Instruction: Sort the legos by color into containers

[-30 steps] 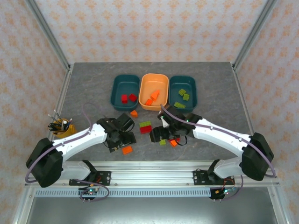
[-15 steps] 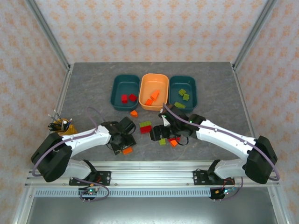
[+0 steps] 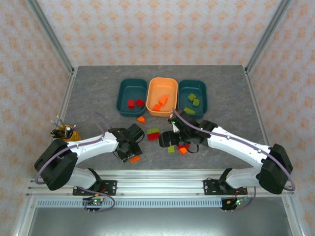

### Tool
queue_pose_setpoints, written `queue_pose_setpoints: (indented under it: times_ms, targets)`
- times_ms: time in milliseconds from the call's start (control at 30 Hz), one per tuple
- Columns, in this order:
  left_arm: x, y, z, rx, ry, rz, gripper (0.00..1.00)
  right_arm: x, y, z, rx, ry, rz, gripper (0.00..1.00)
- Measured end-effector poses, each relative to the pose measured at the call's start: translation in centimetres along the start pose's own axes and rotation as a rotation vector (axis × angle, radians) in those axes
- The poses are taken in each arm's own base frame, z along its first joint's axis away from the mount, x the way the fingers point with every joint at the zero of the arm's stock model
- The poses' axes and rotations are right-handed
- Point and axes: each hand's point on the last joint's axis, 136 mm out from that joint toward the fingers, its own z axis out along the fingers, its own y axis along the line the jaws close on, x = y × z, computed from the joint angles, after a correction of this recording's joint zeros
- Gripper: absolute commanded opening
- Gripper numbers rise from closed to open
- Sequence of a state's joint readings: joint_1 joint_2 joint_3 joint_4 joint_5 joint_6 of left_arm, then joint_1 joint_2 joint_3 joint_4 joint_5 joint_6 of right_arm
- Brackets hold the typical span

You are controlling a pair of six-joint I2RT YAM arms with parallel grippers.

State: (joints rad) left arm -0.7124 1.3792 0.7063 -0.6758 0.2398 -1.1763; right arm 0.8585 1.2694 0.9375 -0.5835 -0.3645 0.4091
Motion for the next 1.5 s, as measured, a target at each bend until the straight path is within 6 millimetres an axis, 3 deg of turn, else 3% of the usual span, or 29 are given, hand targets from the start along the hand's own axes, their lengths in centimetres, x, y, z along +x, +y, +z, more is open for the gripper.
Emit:
queue_pose_setpoints:
  times_ms: [67,167,333,433,533,700,900,1133,1333,1500]
  targets:
    - [-0.6,-0.9,-1.4,0.0,-0.026,0.021,0.43,-0.7,-0.5,-0.7,0.026,-0.035,0.012,0.81]
    - [-2.3,-4.2,-5.1,0.063,-0.092,0.064,0.43,-3.4,-1.7,-3.0,0.069,-0.142,0.067,0.81]
    - [-6.8,-10.6,-12.1,0.186,-0.214,0.12,0.43,-10.3,-4.1,-8.8,0.114,-0.386,0.209,0.81]
    - [-9.7,-13.3,-13.9,0.196,-0.259,0.144,0.43,-13.7,-5.4,-11.3,0.123,-0.477,0.287,0.8]
    - [-12.7,-16.1,-14.5,0.187,-0.286,0.176,0.43,-16.2,-7.0,-11.8,0.134,-0.512,0.359,0.8]
    - [-17.1,-21.6,-13.4,0.179,-0.321,0.252,0.43,-18.4,-9.8,-10.0,0.156,-0.479,0.476,0.79]
    - [-18.9,-25.6,-8.1,0.16,-0.263,0.297,0.43,-19.1,-12.1,-7.5,0.155,-0.409,0.59,0.79]
    - [-19.1,-27.7,-3.6,0.17,-0.189,0.293,0.44,-19.1,-11.6,-6.8,0.112,-0.377,0.633,0.79]
    - [-18.9,-28.0,-2.1,0.174,-0.153,0.28,0.47,-19.0,-11.7,-6.2,0.104,-0.362,0.653,0.79]
    - [-18.6,-28.3,-1.9,0.191,-0.133,0.274,0.58,-18.9,-11.9,-5.6,0.108,-0.347,0.66,0.79]
